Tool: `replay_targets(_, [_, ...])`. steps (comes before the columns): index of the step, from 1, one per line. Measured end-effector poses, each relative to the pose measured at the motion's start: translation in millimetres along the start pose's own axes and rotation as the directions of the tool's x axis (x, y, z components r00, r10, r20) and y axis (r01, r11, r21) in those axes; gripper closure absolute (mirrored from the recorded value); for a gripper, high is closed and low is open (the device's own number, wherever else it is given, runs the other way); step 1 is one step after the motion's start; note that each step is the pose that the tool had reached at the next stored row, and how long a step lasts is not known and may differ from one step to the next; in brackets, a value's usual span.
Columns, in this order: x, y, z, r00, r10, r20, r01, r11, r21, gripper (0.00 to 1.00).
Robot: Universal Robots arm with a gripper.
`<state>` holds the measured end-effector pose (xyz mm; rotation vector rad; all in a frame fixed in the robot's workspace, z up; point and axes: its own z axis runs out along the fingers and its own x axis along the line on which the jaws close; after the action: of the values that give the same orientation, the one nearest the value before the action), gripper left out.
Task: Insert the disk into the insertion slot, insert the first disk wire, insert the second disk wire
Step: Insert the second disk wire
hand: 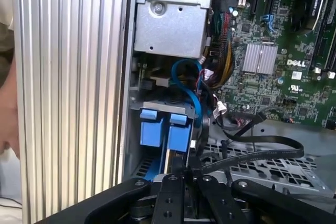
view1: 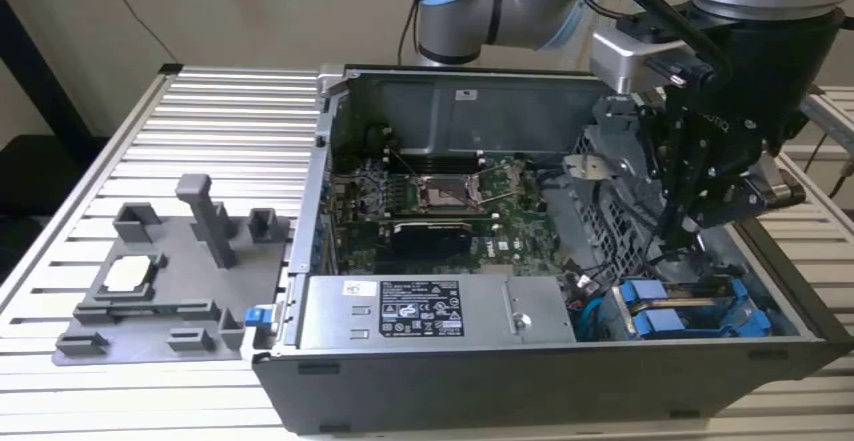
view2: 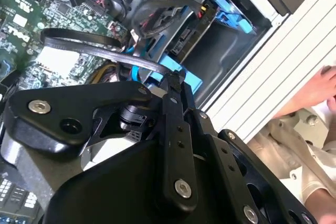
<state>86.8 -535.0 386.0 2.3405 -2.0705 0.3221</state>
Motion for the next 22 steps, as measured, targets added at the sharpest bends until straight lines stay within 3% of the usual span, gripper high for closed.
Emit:
replay_targets(14, [39.6, -7.2, 7.1, 1.0000, -0.001, 0.0012, 0.001, 1.0000, -0.0086, 0.84])
replay_targets(22, [42.1, -7.1, 7.6, 1.0000, -0.001, 0.0016, 0.001, 1.0000, -0.0091, 0.84])
